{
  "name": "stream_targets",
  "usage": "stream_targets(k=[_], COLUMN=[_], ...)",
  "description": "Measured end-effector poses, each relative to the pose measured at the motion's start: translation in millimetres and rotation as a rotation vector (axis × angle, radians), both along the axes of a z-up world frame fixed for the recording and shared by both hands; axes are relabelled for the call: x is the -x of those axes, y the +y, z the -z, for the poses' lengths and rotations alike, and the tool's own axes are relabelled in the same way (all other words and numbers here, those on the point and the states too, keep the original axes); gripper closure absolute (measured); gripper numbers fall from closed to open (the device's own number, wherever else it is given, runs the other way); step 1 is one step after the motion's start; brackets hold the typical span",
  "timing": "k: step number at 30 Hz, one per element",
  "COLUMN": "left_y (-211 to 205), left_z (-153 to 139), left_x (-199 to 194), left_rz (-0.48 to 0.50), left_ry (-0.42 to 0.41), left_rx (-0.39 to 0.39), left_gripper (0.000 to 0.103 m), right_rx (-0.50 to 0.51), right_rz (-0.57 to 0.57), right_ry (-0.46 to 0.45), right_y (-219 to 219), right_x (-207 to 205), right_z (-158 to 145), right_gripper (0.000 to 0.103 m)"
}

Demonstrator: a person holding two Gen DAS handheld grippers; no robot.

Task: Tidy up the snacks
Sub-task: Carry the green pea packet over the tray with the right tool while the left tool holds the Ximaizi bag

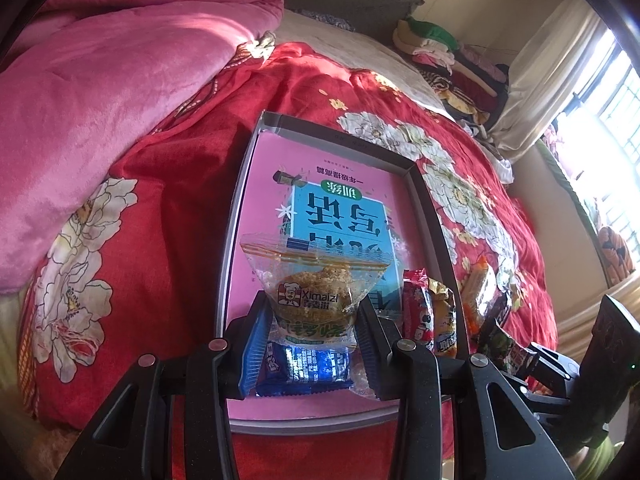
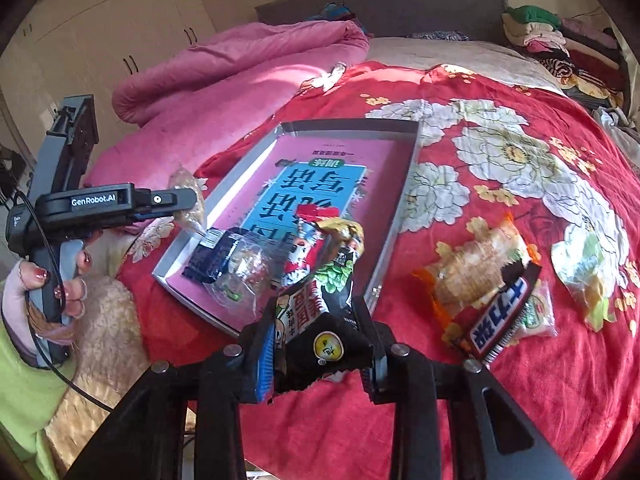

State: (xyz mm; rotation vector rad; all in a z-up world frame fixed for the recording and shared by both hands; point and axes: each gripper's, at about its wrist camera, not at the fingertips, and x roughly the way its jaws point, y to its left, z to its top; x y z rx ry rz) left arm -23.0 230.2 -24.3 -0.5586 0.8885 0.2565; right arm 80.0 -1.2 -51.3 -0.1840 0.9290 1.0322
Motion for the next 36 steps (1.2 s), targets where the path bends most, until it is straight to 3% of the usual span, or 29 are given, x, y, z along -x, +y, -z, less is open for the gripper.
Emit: stream_targets(k=[7,15,22,36], left_y=[1,0,-1,-1], left_z=[10,16,17,18], left_x=[-2,-6,-8,-13], left_rz=[-0.001,-0.006,-0.004,0.015], left_ry=[0.049,0.063,0.060,0.041], left_rx=[-0.002,-0.015,-0.032,-0.012], left_gripper=[0.060,0.060,0.060,0.055], right_rx=[0.030,0.079,0.090,0.055], right_rz=[-0.166,-0.248,-0.214,-0.140], right_ry=[-0.031,-0.076,-0.087,-0.099], right_y=[48,69,63,30], right_x=[21,28,17,12], right_z=[9,23,30,15], right_gripper=[0.069,0.068,0.067,0.054])
